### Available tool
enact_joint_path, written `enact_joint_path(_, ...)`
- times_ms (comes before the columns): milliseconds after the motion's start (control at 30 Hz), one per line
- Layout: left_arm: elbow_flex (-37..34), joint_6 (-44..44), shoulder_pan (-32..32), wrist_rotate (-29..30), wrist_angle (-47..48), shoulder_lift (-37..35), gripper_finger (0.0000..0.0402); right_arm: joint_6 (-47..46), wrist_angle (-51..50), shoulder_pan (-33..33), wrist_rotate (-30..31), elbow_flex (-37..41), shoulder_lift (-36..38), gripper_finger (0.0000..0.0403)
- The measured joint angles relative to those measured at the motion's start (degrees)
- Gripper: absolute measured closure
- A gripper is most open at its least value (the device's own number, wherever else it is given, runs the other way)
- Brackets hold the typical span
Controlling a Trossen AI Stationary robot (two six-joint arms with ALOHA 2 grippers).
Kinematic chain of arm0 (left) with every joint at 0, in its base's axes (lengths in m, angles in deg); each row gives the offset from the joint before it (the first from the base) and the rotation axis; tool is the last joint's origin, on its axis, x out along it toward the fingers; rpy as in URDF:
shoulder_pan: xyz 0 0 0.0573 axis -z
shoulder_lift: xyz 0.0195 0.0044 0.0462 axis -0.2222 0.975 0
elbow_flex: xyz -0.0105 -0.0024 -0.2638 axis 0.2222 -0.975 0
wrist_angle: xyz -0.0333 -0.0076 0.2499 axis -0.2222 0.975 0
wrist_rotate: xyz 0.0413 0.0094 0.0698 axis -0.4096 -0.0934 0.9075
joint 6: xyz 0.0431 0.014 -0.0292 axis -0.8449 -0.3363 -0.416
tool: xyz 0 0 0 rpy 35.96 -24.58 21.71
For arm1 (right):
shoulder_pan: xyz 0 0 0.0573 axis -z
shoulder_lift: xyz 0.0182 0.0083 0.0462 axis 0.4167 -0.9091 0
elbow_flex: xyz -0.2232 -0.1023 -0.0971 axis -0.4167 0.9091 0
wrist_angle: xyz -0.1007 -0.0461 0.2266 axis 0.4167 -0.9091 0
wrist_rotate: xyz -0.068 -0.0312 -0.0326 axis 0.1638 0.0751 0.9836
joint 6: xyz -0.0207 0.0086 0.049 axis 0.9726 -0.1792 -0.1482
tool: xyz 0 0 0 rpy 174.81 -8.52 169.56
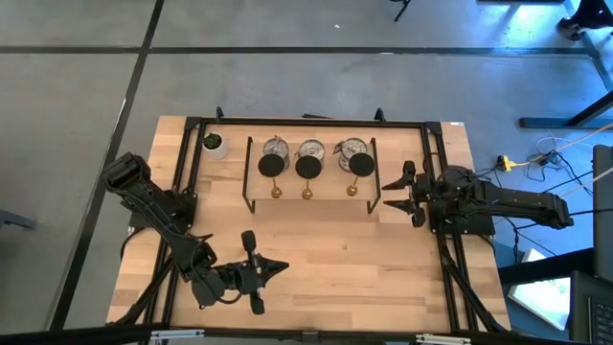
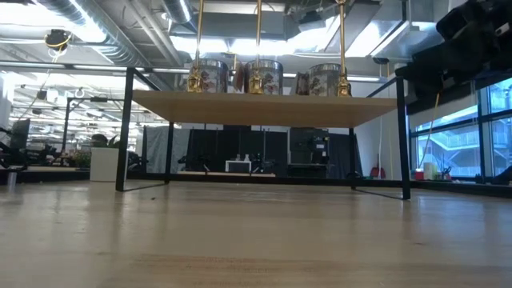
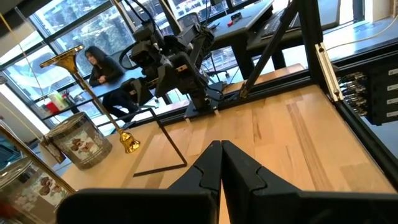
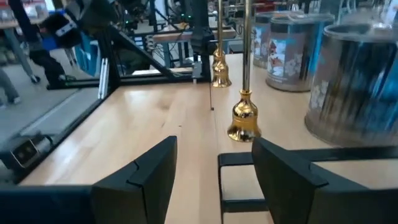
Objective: Pick & Place candle stick holders
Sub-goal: Return to Home Position
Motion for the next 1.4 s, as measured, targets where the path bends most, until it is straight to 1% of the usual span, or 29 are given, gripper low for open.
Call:
enact_joint_path(133, 0.0, -0.1, 0.0, 0.0, 0.0, 0.0, 0.0400, -3.7, -0.2, 0.0, 1.6, 0.0, 0.0, 0.0192)
enact_joint_path(367, 0.0, -0.2, 0.0, 0.0, 0.0, 0.0, 0.0400, -3.7, -1.6, 0.0, 3.1, 0.0, 0.0, 0.0192)
enact_joint_path(500, 0.0, -0.2, 0.0, 0.0, 0.0, 0.0, 0.0400, -3.7, -2.1, 0.0, 6.0, -0.1, 0.0, 0.0195)
enact_joint_path(567, 0.0, -0.2, 0.0, 0.0, 0.0, 0.0, 0.0400, -3.8, -3.4, 0.0, 8.9, -0.1, 0.0, 0.0208)
enact_joint_path(633, 0.0, -0.2, 0.0, 0.0, 0.0, 0.0, 0.0400, -4.1, -5.0, 0.0, 11.2, -0.1, 0.0, 0.0234)
enact_joint_path(833, 0.0, -0.2, 0.0, 0.0, 0.0, 0.0, 0.0400, -3.3, -7.2, 0.0, 11.9, -0.1, 0.0, 0.0355)
enact_joint_path(900, 0.0, -0.2, 0.0, 0.0, 0.0, 0.0, 0.0400, -2.2, -7.2, 0.0, 11.1, -0.1, 0.0, 0.0388)
enact_joint_path(967, 0.0, -0.2, 0.0, 0.0, 0.0, 0.0, 0.0400, -1.4, -7.1, 0.0, 10.3, -0.1, 0.0, 0.0396)
enact_joint_path(1167, 0.0, -0.1, 0.2, 0.0, 0.0, 0.0, 0.0400, -1.1, -7.1, 0.0, 10.1, -0.1, 0.7, 0.0398)
enact_joint_path(1400, 0.0, 0.0, 1.5, 1.4, 0.0, 0.0, 0.0400, -1.3, -8.7, 0.0, 10.6, 1.3, 4.1, 0.0399)
